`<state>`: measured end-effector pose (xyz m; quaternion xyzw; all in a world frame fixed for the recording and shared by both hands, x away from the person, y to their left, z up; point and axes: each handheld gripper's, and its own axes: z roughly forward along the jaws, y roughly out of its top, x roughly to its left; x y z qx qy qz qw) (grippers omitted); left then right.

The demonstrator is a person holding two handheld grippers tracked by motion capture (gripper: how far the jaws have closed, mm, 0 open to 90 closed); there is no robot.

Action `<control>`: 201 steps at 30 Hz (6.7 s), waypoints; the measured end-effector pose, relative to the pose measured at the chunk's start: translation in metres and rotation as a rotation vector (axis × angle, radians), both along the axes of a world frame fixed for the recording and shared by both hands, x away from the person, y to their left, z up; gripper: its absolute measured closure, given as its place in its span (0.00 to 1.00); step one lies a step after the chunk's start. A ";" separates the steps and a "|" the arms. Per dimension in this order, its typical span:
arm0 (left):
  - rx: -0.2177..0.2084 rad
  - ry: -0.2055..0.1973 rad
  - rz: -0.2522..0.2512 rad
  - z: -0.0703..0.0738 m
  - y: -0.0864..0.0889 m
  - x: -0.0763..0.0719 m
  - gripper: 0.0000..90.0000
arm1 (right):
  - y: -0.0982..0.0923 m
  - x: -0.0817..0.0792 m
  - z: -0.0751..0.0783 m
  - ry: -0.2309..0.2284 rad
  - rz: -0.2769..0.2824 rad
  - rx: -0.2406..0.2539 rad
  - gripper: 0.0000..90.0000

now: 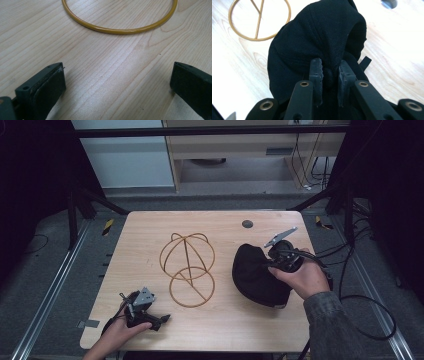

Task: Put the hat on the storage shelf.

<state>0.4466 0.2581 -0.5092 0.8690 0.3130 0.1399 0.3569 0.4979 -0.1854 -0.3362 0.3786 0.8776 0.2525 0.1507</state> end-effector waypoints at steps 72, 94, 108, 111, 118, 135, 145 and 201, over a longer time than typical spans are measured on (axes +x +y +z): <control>-0.005 0.000 0.029 0.000 0.002 0.002 0.00 | -0.003 -0.036 0.064 -0.174 0.036 0.238 0.87; -0.004 -0.001 0.028 0.000 0.002 0.002 0.00 | 0.010 -0.045 0.099 -0.228 0.069 0.259 0.87; -0.005 0.000 0.027 0.000 0.002 0.002 0.00 | 0.009 -0.045 0.109 -0.236 0.045 0.255 0.87; -0.005 0.000 0.027 0.000 0.002 0.002 0.00 | 0.011 -0.046 0.114 -0.249 0.052 0.259 0.87; -0.003 0.001 0.027 0.000 0.002 0.002 0.00 | 0.021 -0.041 0.121 -0.263 0.058 0.240 0.87; -0.007 0.000 0.031 0.000 0.002 0.002 0.00 | 0.036 -0.043 0.147 -0.295 0.095 0.295 0.87; -0.005 0.001 0.029 0.000 0.002 0.002 0.00 | 0.055 -0.035 0.149 -0.284 0.125 0.299 0.87; -0.003 0.000 0.028 0.000 0.002 0.002 0.00 | 0.141 -0.012 0.157 -0.243 0.251 0.302 0.87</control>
